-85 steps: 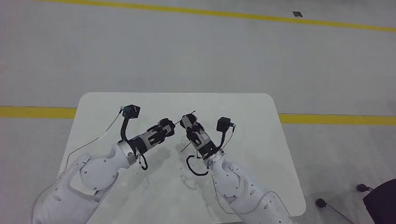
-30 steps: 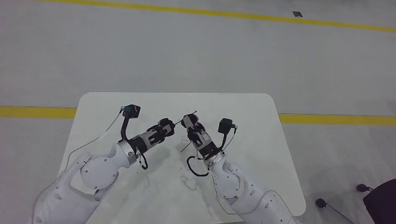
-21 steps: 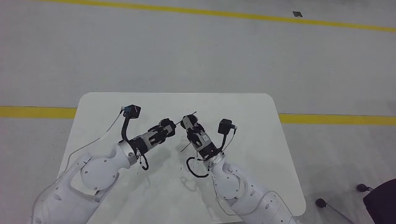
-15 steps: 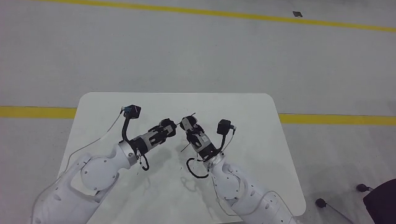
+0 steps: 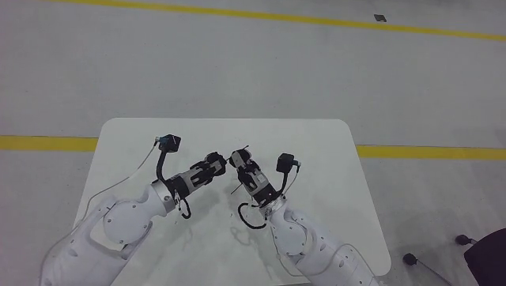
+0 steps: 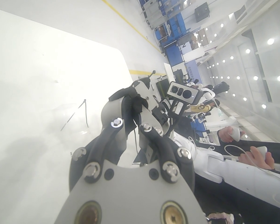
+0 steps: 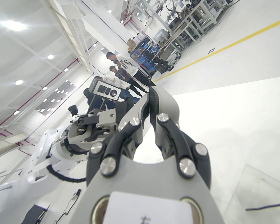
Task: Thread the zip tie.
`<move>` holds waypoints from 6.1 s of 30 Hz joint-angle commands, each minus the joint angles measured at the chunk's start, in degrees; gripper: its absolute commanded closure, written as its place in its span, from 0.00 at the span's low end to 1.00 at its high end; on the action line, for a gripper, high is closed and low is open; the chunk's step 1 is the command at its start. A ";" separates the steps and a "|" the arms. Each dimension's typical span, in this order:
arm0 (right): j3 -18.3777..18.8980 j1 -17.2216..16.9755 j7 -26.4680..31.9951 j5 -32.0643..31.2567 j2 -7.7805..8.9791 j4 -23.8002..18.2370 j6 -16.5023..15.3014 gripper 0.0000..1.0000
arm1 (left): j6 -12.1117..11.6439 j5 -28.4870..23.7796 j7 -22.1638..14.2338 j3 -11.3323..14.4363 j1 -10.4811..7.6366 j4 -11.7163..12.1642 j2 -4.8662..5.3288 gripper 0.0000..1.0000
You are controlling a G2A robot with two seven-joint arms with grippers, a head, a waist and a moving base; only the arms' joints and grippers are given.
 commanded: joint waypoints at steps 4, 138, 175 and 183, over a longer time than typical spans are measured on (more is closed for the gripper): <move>-0.07 0.12 -0.47 0.51 0.06 0.20 0.00 1.00 | -0.16 -0.20 -0.14 0.21 -0.16 0.18 0.03 1.00; -2.95 0.27 -4.76 1.61 4.20 -1.75 0.00 1.00 | -1.20 -1.60 2.70 3.48 -1.26 0.72 0.13 1.00; -4.04 0.59 -4.40 0.42 5.38 -3.00 0.00 1.00 | -1.31 -2.31 3.46 4.80 -1.57 1.15 -0.08 1.00; -4.27 0.55 -5.85 0.79 5.69 -2.55 0.00 1.00 | -1.07 -2.02 3.98 4.77 -1.45 1.07 -0.06 1.00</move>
